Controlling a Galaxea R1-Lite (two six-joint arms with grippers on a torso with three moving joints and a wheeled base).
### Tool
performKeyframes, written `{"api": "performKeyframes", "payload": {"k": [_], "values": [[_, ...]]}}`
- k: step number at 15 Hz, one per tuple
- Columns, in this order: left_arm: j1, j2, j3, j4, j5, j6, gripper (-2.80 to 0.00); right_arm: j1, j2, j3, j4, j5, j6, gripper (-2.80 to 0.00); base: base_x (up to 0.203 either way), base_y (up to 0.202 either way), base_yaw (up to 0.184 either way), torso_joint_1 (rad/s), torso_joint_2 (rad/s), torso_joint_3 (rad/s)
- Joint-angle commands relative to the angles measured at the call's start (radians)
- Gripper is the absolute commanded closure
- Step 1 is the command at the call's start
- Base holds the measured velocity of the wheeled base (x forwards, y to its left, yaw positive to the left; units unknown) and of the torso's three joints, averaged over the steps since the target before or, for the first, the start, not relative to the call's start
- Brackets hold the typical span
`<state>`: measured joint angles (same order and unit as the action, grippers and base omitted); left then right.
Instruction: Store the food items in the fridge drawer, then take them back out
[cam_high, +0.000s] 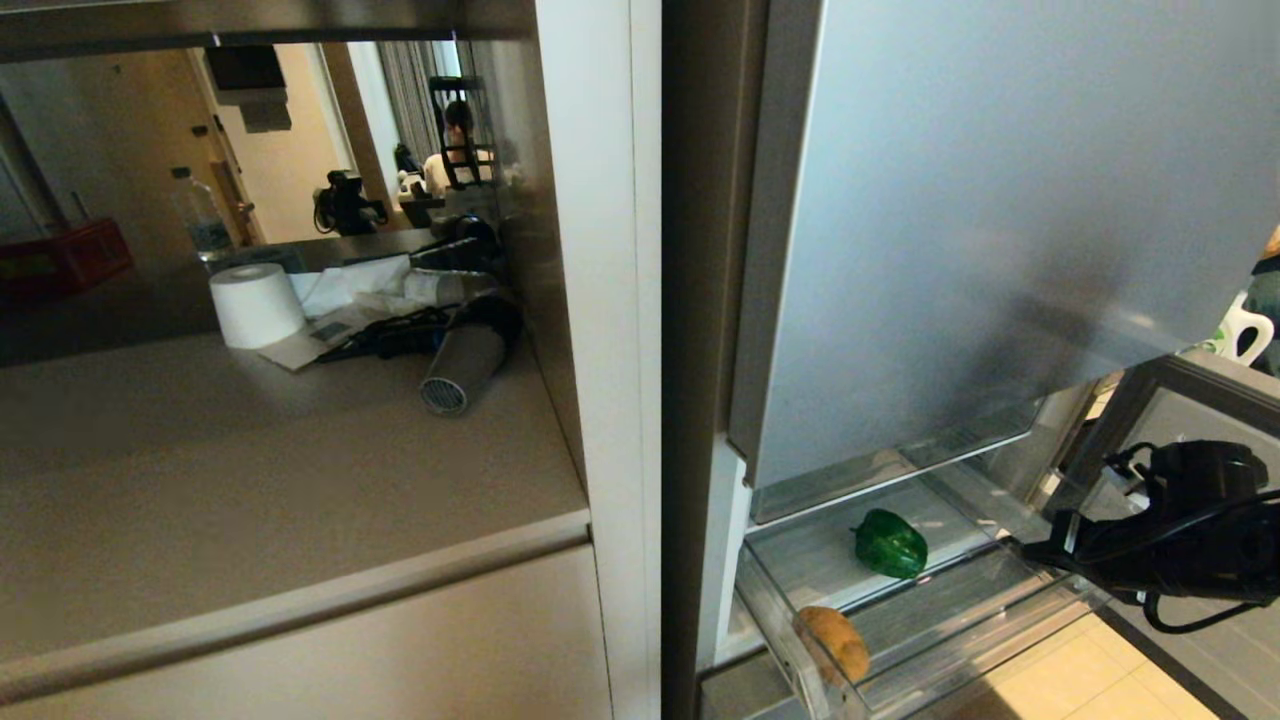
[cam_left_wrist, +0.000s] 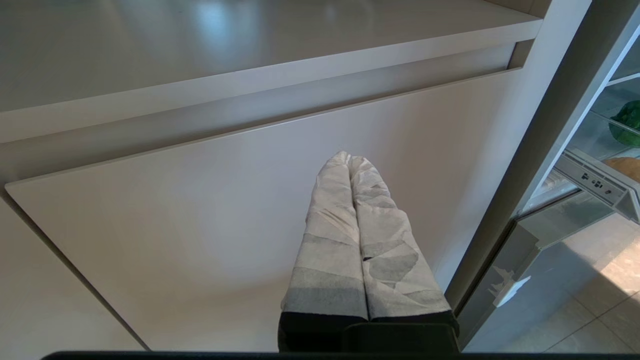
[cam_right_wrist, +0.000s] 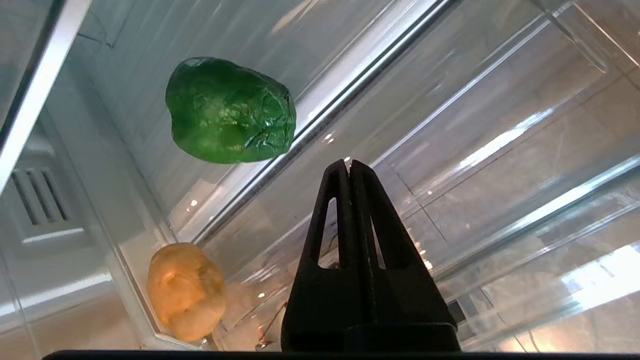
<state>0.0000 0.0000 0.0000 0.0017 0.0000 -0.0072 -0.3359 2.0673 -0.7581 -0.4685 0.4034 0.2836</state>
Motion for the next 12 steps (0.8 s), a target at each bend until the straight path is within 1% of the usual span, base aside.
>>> {"api": "performKeyframes", "payload": {"k": [1, 3, 5, 7, 9, 12], "values": [[0.000, 0.000, 0.000, 0.000, 0.000, 0.000, 0.00, -0.012, -0.040, 0.038, 0.000, 0.002, 0.000, 0.00, 0.000, 0.000, 0.000, 0.000, 0.00, 0.000], [0.000, 0.000, 0.000, 0.000, 0.000, 0.000, 0.00, -0.023, -0.081, 0.095, -0.003, 0.003, -0.001, 0.00, 0.000, 0.000, 0.000, 0.000, 0.00, 0.000], [0.000, 0.000, 0.000, 0.000, 0.000, 0.000, 0.00, -0.037, -0.128, 0.151, -0.005, 0.007, -0.029, 0.00, 0.000, 0.000, 0.000, 0.000, 0.00, 0.000], [0.000, 0.000, 0.000, 0.000, 0.000, 0.000, 0.00, -0.040, -0.168, 0.181, -0.005, 0.017, -0.038, 0.00, 0.000, 0.000, 0.000, 0.000, 0.00, 0.000], [0.000, 0.000, 0.000, 0.000, 0.000, 0.000, 0.00, -0.039, -0.177, 0.184, -0.005, 0.018, -0.038, 0.00, 0.000, 0.000, 0.000, 0.000, 0.00, 0.000], [0.000, 0.000, 0.000, 0.000, 0.000, 0.000, 0.00, -0.034, -0.122, 0.163, -0.005, 0.020, -0.039, 0.00, 0.000, 0.000, 0.000, 0.000, 0.00, 0.000]]}}
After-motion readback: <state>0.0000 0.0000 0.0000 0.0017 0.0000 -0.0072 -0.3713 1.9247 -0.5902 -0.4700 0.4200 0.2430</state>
